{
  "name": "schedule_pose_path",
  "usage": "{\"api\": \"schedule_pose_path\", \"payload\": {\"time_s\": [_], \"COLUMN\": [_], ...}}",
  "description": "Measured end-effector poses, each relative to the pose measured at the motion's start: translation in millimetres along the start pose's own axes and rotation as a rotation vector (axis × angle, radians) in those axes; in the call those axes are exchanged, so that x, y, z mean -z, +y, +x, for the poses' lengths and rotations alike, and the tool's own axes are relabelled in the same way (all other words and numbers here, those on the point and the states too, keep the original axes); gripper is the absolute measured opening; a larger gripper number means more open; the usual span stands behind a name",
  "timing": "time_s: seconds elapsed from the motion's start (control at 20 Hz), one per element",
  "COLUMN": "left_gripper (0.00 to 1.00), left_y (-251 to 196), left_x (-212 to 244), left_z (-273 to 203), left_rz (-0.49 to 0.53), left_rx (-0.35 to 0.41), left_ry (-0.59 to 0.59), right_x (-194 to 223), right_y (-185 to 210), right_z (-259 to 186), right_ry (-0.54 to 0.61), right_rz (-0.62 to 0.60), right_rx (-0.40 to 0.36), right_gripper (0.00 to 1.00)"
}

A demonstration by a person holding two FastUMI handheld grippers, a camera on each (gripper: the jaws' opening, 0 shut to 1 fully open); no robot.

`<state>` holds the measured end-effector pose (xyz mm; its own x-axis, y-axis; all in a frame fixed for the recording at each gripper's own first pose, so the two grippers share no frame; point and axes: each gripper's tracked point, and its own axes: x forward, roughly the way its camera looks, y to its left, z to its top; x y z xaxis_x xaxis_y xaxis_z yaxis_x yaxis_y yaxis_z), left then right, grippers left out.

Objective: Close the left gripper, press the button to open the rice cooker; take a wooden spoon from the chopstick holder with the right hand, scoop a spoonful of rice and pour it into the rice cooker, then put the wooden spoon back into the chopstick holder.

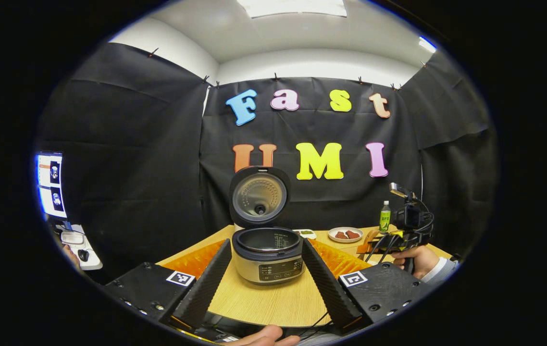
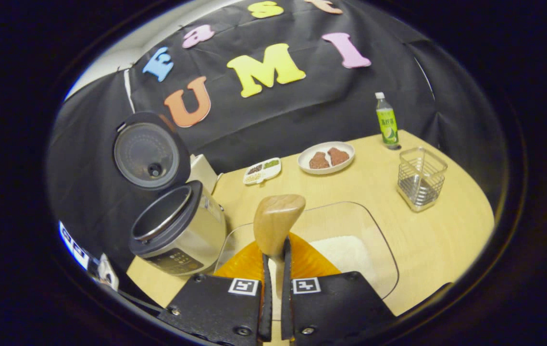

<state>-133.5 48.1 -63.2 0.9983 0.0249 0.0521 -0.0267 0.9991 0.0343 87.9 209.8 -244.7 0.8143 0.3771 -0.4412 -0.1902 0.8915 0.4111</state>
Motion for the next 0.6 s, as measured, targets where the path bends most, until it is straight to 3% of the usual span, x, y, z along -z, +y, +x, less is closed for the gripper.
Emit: {"api": "schedule_pose_path", "payload": {"time_s": [0.35,0.6], "left_gripper": [0.94,0.94], "left_y": [4,5], "left_x": [3,4], "left_z": [-1,-1], "left_rz": [-0.005,0.004], "left_rx": [-0.009,-0.017], "left_ry": [0.010,0.022], "right_x": [-2,-9], "right_y": [-17,-17], "right_z": [-2,-5], "right_ry": [0.073,0.064], "right_rz": [0.352,0.475], "right_rx": [-0.106,-0.177], "right_gripper": [0.13,0.12]}}
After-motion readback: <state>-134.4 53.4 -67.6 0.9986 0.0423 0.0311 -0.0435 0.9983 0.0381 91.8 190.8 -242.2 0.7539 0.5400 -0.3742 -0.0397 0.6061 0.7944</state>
